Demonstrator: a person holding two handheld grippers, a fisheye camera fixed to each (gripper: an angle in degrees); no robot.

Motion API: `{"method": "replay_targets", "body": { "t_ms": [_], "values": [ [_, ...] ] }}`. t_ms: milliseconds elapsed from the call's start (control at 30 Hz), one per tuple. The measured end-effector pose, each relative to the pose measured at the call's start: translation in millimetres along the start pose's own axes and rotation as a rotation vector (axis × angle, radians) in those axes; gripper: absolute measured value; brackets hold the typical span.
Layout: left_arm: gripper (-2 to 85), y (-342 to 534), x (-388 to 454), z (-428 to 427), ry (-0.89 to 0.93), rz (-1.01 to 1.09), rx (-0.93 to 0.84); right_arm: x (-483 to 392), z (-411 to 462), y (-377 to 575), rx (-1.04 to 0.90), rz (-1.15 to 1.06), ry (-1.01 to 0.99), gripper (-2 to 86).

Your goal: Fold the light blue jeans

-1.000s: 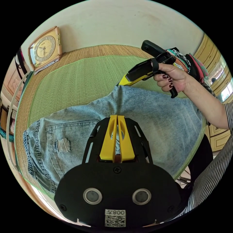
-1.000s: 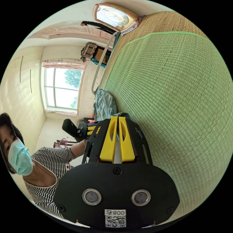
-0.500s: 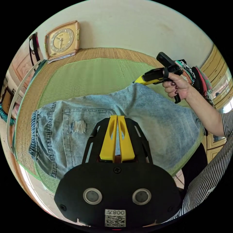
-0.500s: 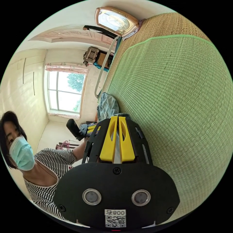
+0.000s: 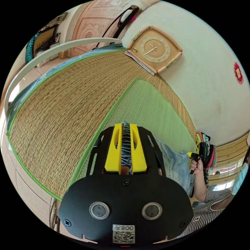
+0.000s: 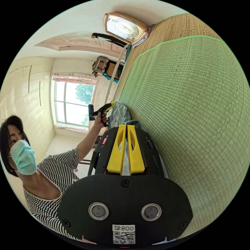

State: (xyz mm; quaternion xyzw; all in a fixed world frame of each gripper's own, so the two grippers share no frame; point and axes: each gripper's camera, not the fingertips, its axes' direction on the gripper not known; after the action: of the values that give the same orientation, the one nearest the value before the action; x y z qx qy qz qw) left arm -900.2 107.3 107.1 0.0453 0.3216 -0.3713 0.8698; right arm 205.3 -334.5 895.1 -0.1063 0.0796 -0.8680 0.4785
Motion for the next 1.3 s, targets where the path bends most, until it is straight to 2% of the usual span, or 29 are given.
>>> {"method": "replay_targets", "body": {
  "t_ms": [233,400,600,667,800,900,933,1067,1300],
  "values": [
    [1.4,24.5,-25.7,-55.3,0.035,0.001,0.145,-8.0,-14.6,-3.6,0.080,0.023,-0.010,0.2],
    [1.1,30.1,-47.4,-40.6,0.024,-0.080,0.124,12.3,0.7,-22.4,0.092,0.130,-0.013,0.2],
    [1.7,36.1,-41.2,-43.3,-0.053,-0.029,0.122,-5.3,4.1,-31.8,0.122,0.141,-0.015,0.3],
    [1.8,45.9,-35.8,-54.1,-0.109,-0.021,0.182,-15.1,-4.3,-29.9,0.163,0.130,-0.007,0.2],
    [1.5,69.1,-12.4,-67.8,-0.074,0.075,0.244,-74.7,-22.1,-24.9,0.224,0.026,0.108,0.1],
    [0.8,100.2,10.2,-60.1,-0.018,0.169,0.209,-130.4,11.6,-28.2,0.178,-0.108,0.209,0.1],
    [0.6,112.2,14.7,-53.1,-0.045,0.188,0.184,-138.1,22.1,-31.1,0.155,-0.123,0.245,0.0],
    [0.3,135.9,7.9,-20.5,-0.209,0.200,0.072,-161.5,96.7,-55.4,0.010,-0.196,0.587,0.0],
    [0.1,150.2,25.4,-11.4,-0.226,0.235,0.060,-232.0,99.1,-66.6,0.006,-0.245,0.584,0.0]
  ]
}}
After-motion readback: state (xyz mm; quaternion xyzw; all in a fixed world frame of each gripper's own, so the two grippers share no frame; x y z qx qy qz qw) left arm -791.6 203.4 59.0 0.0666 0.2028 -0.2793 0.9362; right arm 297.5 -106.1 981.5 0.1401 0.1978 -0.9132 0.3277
